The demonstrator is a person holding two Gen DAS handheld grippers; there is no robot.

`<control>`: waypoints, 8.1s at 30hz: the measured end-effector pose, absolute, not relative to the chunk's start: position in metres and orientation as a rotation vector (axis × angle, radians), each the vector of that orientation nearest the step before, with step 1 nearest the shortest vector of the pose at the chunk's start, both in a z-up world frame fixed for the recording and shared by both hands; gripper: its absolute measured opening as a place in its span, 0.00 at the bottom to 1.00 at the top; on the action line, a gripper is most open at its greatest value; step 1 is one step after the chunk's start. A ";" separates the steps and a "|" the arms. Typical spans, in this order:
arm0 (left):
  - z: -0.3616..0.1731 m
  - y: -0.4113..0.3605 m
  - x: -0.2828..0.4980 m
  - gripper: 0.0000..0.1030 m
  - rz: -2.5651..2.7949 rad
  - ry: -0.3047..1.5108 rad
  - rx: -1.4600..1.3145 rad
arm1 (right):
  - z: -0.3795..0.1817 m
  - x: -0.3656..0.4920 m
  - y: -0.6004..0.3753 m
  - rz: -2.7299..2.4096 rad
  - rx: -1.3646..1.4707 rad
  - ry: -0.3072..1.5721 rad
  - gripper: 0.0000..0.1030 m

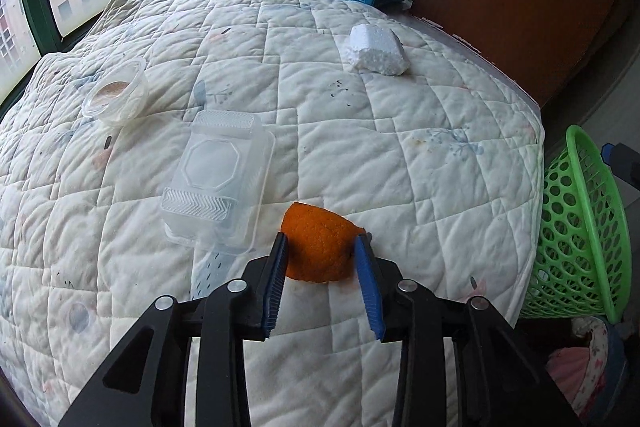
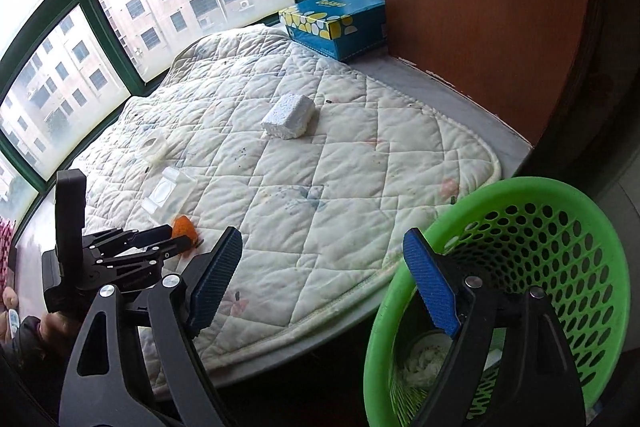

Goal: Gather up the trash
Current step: 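Grasp the orange peel with the left gripper while the right grasps the white foam block, then carry the foam block and orange peel to the basket and release both, then move both grippers back over the mattress toward the remaining containers, then grasp the clear rectangular box with the right gripper while the left grasps the printed cup, then carry the box and printed cup to the basket and open both grippers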

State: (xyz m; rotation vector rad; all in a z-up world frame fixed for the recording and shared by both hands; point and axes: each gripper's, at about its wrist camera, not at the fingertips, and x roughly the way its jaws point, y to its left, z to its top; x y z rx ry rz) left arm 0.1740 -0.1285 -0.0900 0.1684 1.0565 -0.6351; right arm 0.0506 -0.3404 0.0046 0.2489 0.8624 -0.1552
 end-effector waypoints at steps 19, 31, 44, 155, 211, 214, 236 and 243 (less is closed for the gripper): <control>-0.041 -0.092 0.171 0.20 -0.721 0.988 0.061 | -0.021 0.218 -0.340 -0.115 0.364 0.965 0.79; -0.034 -0.069 0.186 0.20 -0.704 0.980 0.001 | -0.066 0.287 -0.348 -0.206 0.355 1.087 0.71; -0.028 -0.073 0.176 0.20 -0.710 0.969 -0.008 | -0.039 0.244 -0.346 -0.152 0.351 1.030 0.60; 0.016 0.014 0.228 0.87 -0.422 0.839 -0.001 | -0.022 0.120 -0.229 0.002 0.302 1.026 0.74; -0.087 -0.047 0.376 0.86 -0.521 1.079 0.058 | -0.059 0.162 -0.232 -0.100 0.336 1.074 0.56; -0.091 -0.049 0.378 0.71 -0.529 1.090 0.042 | -0.060 0.160 -0.234 -0.095 0.339 1.075 0.56; -0.007 -0.052 0.257 0.64 -0.610 0.918 -0.012 | -0.014 0.081 -0.262 -0.124 0.271 0.956 0.56; 0.017 -0.077 0.199 0.64 -0.671 0.867 0.002 | -0.001 0.035 -0.287 -0.193 0.237 0.914 0.56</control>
